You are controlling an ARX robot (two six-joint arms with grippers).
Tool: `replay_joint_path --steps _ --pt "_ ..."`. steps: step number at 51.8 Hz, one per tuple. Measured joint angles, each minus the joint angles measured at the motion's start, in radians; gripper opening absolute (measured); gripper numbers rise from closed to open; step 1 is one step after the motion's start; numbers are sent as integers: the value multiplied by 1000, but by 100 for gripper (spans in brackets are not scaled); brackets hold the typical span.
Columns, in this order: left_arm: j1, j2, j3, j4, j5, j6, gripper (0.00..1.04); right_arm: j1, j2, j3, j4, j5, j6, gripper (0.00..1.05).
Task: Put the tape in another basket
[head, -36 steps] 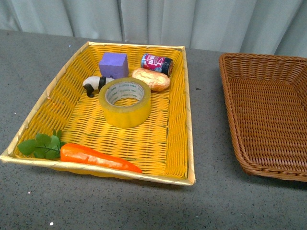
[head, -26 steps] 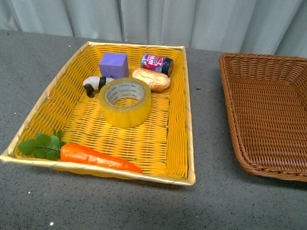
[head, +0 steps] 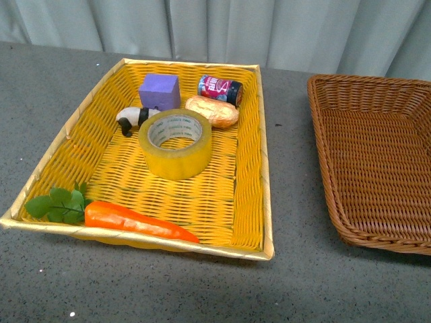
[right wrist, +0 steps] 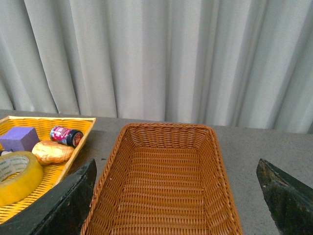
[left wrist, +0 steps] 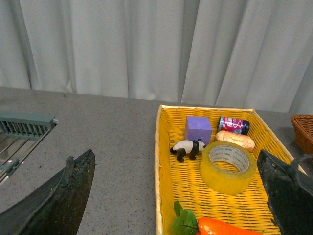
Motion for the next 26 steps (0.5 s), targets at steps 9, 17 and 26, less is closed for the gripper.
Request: replay_joint_path --steps 9,17,26 --pt "0 0 0 0 0 0 98 0 0 0 0 0 0 96" --pt "0 0 0 0 0 0 98 0 0 0 0 0 0 96" --pt "0 0 0 0 0 0 98 0 0 0 0 0 0 96"
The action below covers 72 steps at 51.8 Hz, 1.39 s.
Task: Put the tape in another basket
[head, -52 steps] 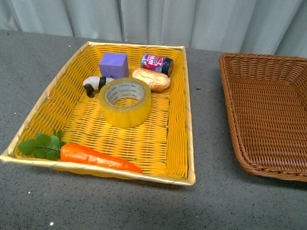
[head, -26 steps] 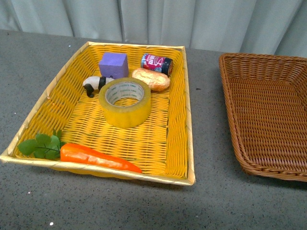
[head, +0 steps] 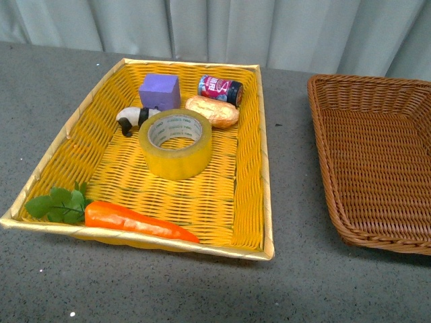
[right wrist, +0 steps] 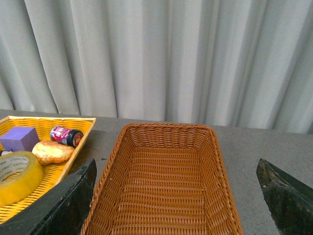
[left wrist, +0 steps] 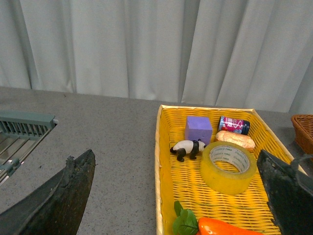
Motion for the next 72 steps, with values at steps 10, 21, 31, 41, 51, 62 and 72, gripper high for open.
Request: replay_joint_path --steps 10,21,31,41,51,62,72 --pt "0 0 0 0 0 0 98 0 0 0 0 0 0 96" --pt "0 0 0 0 0 0 98 0 0 0 0 0 0 96" --pt "0 0 0 0 0 0 98 0 0 0 0 0 0 96" --pt "1 3 2 -3 6 0 98 0 0 0 0 0 0 96" --pt "-79 481 108 130 -3 -60 98 0 0 0 0 0 0 96" --pt "-190 1297 398 469 -30 -168 98 0 -1 0 0 0 0 96" --pt "-231 1688 640 440 -35 -224 98 0 -1 0 0 0 0 96"
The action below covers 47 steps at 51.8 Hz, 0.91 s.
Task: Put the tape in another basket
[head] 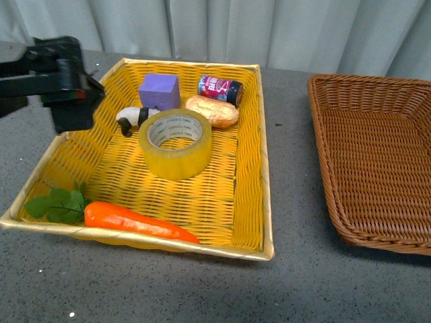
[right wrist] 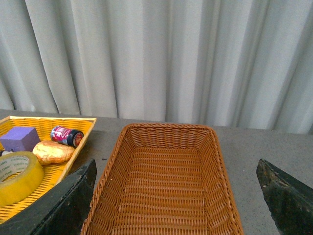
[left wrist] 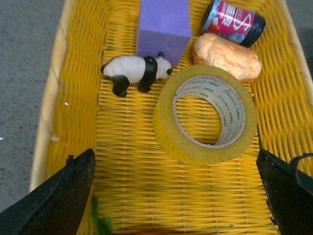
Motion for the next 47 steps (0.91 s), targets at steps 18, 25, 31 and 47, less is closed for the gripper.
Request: replay_joint_path --steps 18,25,31,47 --pt "-20 279 267 -135 -15 -30 98 0 0 0 0 0 0 96" --pt "-8 315 319 -188 -15 -47 98 0 0 0 0 0 0 96" --pt "-2 340 346 -216 -14 -47 98 0 0 0 0 0 0 96" --pt "-10 409 412 -275 -18 -55 98 0 0 0 0 0 0 96"
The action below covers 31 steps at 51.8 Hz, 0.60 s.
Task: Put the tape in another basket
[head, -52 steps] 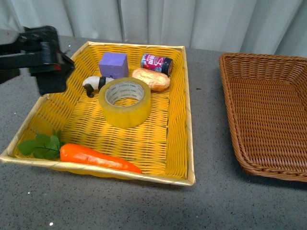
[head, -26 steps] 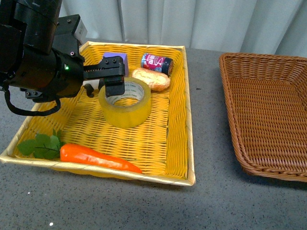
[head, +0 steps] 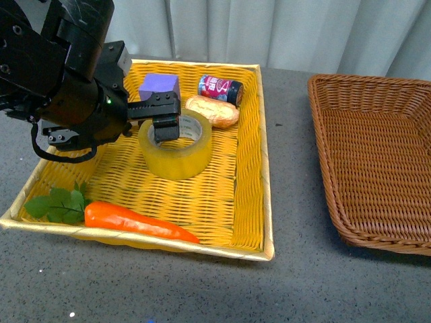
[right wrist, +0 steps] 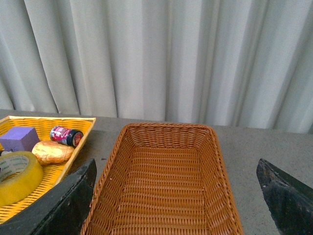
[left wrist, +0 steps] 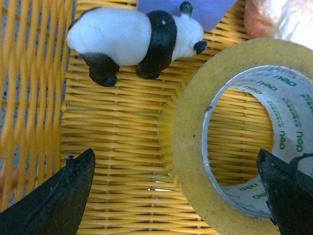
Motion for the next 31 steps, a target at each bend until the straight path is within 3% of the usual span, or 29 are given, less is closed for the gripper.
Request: replay_joint_path --steps 9,16,24,30,31 --pt "0 35 24 -15 0 -14 97 0 0 0 0 0 0 96" --pt "-5 39 37 -22 -4 -16 70 0 0 0 0 0 0 96" --pt "-13 39 47 -25 -8 -14 49 0 0 0 0 0 0 96" --pt "-20 45 61 -32 -23 -15 22 0 0 0 0 0 0 96" --pt "-20 45 62 -32 -22 -15 22 0 0 0 0 0 0 96"
